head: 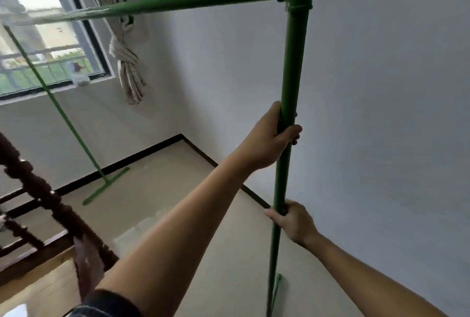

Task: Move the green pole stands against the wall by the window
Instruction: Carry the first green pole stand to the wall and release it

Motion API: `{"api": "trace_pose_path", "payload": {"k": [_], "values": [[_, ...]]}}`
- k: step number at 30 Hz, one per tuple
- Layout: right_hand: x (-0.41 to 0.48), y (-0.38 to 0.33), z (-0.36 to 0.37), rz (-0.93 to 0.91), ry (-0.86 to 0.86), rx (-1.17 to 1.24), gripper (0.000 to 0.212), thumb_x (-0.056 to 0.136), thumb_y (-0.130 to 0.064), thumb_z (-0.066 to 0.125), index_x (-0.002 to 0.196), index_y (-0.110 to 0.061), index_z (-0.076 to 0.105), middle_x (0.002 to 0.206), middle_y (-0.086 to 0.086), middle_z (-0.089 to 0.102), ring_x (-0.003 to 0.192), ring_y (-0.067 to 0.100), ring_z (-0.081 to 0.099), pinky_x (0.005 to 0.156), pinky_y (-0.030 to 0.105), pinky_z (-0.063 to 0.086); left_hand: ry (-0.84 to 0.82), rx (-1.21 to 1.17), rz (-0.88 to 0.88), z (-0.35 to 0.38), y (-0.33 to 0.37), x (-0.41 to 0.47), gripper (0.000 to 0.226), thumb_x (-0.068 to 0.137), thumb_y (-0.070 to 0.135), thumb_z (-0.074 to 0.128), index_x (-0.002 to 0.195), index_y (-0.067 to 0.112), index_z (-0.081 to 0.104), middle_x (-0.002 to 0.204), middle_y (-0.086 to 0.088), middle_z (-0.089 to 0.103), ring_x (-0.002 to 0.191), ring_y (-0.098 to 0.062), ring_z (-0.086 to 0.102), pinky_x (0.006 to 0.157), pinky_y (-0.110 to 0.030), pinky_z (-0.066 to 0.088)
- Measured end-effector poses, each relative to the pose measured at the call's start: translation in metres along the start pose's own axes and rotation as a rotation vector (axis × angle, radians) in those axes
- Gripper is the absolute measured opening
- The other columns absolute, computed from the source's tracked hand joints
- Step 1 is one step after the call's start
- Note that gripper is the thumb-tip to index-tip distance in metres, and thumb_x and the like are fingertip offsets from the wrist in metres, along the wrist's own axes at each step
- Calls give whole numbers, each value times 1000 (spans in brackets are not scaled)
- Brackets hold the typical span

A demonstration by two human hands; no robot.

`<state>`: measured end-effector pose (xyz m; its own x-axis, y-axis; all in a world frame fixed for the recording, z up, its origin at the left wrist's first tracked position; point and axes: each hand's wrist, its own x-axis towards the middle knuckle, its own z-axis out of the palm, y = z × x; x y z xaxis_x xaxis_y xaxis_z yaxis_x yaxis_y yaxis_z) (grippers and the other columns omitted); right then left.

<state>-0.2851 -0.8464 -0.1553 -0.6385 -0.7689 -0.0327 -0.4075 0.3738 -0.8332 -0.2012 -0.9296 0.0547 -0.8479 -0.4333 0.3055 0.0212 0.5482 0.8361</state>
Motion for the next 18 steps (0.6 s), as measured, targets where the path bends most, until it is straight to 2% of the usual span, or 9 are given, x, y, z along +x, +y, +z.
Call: {"api": "trace_pose_path", "payload": {"k": [2, 6, 11, 18], "values": [[8, 4, -18, 35, 43, -68, 26, 84, -52, 61, 81, -26, 61, 78, -3, 68, 76, 20, 66, 74, 36, 55, -8, 2, -8, 20, -4, 21, 27, 92, 17, 53, 115, 6, 46, 102, -19, 66, 93, -27, 68, 89, -42, 56], [32, 16, -54, 84, 65, -180, 37, 88, -54, 53, 100, -20, 61, 92, 0, 68, 84, 21, 63, 75, 34, 50, -9, 2, -16, 55, -8, 64, 25, 91, 16, 54, 112, 6, 46, 102, -17, 63, 93, -29, 67, 88, -47, 56], [76, 39, -91, 113, 68, -236, 44, 89, -56, 51, 110, -18, 58, 102, 4, 69, 95, 25, 67, 82, 37, 53, 12, 8, -36, 86, -12, 122, 24, 90, 17, 55, 110, 5, 46, 102, -21, 63, 92, -31, 67, 86, -48, 57], [148, 68, -152, 146, 47, -344, 52, 90, -57, 48, 121, -17, 56, 113, 4, 69, 100, 27, 67, 79, 35, 52, 32, 50, -82, 130, -14, 208, 28, 91, 20, 56, 114, 7, 46, 106, -19, 63, 96, -32, 66, 85, -44, 57]]}}
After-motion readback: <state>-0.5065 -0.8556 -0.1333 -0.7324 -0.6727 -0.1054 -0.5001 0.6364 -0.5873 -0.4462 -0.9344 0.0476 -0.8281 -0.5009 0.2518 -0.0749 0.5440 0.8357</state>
